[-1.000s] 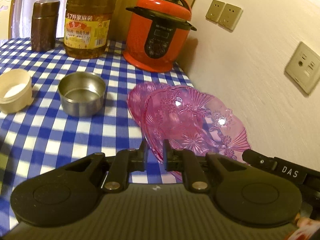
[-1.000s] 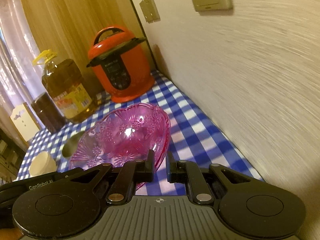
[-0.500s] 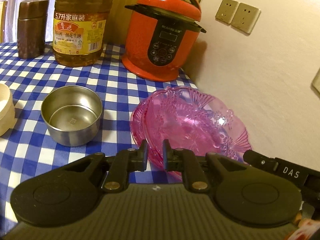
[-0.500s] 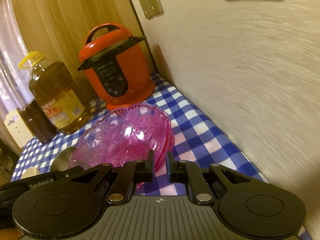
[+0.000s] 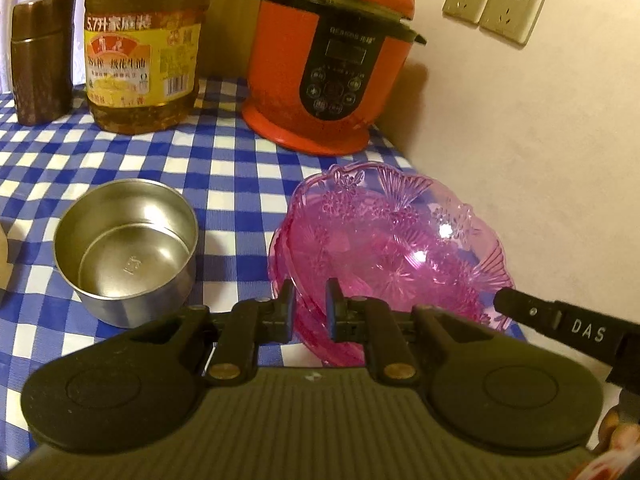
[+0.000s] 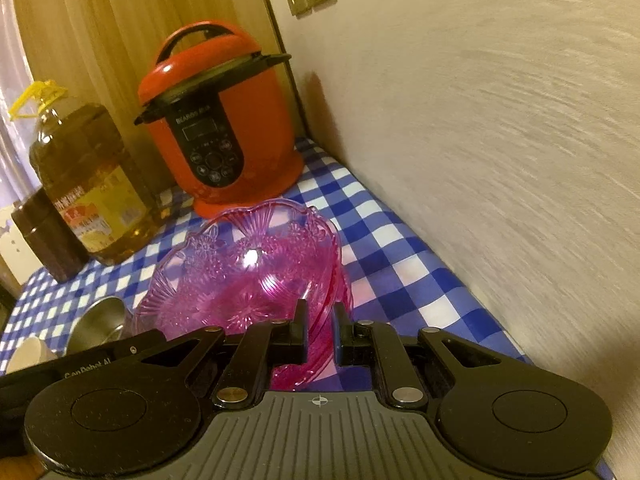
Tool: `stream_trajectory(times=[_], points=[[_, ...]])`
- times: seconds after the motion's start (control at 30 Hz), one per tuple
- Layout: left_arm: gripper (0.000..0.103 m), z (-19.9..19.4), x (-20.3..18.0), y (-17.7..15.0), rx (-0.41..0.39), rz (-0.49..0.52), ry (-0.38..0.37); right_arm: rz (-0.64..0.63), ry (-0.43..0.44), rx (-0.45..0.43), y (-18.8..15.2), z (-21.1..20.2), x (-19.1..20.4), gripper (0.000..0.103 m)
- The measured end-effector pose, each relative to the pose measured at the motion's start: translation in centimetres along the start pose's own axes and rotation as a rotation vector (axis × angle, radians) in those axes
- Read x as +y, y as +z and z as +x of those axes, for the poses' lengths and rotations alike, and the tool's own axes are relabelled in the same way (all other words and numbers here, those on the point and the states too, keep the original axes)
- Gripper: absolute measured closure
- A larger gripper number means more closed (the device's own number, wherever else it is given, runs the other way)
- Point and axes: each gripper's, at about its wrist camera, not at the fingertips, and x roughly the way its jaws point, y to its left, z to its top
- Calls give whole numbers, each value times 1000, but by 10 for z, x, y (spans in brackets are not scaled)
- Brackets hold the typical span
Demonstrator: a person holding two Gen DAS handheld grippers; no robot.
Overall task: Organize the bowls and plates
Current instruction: 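Carry the stack onto the pink plate beside the red rice cooker, then open both grippers to release the plate stack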
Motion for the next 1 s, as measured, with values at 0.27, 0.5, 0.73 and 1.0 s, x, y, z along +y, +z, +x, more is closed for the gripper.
stream_trajectory(times=[0.27, 0.5, 0.73, 1.0], points=[[89, 4, -3, 0, -7, 40, 20, -10, -15, 38, 0, 15, 0, 92], [89, 4, -5, -1, -11, 60, 31, -13, -19, 53, -1, 17, 0, 91], [81, 7, -7, 0, -10, 79, 41, -19, -32, 61, -1, 19, 1, 90], [65, 5, 0, -1, -30, 56, 49, -16, -32, 19, -1, 15, -1, 52]])
